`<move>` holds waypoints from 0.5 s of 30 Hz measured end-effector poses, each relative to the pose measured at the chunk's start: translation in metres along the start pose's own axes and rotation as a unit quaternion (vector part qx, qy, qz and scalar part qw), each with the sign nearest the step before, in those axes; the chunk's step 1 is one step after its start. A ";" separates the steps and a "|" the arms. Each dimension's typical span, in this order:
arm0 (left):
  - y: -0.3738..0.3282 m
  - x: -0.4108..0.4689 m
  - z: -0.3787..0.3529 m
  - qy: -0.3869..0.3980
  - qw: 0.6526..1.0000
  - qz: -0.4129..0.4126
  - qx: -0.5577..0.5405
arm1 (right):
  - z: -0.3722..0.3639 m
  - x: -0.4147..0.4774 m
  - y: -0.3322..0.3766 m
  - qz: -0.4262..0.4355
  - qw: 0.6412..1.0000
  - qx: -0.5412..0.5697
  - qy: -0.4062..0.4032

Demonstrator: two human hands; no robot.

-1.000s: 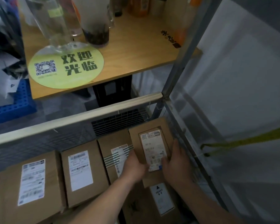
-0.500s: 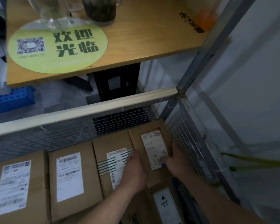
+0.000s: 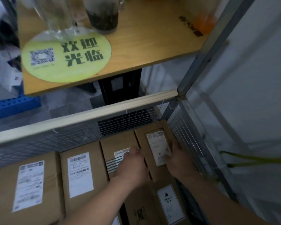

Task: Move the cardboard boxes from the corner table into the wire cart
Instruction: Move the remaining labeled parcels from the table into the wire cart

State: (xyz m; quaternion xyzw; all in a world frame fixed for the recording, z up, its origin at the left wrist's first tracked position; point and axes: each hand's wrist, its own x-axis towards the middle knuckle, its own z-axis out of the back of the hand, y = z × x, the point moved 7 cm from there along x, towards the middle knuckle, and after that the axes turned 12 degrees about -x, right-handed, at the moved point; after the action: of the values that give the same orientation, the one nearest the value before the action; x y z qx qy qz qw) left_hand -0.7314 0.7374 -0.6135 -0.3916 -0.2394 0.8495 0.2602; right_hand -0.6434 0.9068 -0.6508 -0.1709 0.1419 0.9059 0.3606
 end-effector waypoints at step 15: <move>-0.084 -0.159 0.184 -0.103 0.971 -0.124 0.176 | 0.219 -0.188 0.129 0.084 0.989 -0.005 -0.121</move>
State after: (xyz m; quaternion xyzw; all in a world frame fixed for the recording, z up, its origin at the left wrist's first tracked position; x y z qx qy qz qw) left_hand -0.7673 0.6629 -0.3700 -0.2176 -0.1580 0.8751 0.4023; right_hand -0.6518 0.7862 -0.3588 -0.0494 0.1063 0.9477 0.2968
